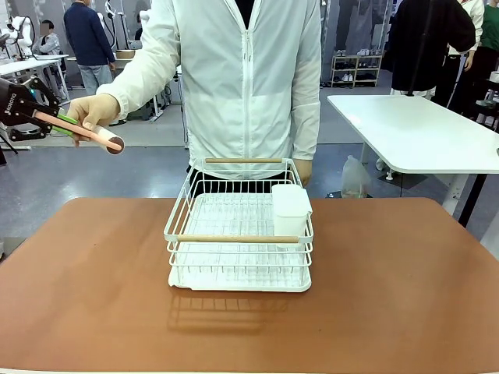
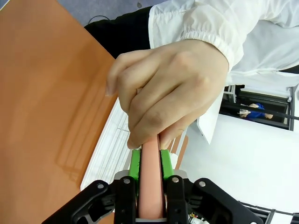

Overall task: Clean the table.
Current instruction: Pick up the Lint Roller when the human hands it over.

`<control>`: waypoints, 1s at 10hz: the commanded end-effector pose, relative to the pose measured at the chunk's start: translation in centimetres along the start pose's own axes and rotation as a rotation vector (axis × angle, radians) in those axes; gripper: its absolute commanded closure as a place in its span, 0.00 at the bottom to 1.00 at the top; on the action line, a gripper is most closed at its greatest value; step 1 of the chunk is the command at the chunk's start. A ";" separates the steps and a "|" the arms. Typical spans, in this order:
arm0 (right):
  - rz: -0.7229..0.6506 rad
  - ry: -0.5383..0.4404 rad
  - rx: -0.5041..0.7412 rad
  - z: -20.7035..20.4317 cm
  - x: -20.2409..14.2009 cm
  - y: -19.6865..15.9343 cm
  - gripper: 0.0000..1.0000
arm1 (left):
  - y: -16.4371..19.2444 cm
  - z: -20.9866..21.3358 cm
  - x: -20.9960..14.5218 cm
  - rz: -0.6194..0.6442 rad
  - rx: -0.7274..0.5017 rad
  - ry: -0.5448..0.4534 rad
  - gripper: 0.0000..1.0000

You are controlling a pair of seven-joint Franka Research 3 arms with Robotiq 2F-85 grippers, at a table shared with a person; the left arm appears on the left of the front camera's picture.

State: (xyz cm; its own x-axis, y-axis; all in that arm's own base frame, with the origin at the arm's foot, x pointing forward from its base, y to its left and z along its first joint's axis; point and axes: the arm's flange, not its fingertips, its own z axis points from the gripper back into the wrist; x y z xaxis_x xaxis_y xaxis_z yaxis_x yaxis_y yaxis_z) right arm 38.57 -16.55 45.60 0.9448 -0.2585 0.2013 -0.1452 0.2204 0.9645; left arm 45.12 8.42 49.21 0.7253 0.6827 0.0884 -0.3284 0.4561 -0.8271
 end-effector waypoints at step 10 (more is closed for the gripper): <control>-0.001 -0.003 0.015 -0.1 0.1 0.4 0.00 | 0.0 -0.1 0.0 -0.003 0.000 0.001 1.00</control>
State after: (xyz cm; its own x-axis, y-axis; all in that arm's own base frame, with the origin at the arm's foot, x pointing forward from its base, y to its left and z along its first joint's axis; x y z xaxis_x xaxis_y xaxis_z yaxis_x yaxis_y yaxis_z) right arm 38.57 -16.55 45.60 0.9448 -0.2585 0.2013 -0.1452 0.2205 0.9645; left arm 45.21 8.32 49.09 0.7190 0.6888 0.0929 -0.3261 0.4524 -0.8301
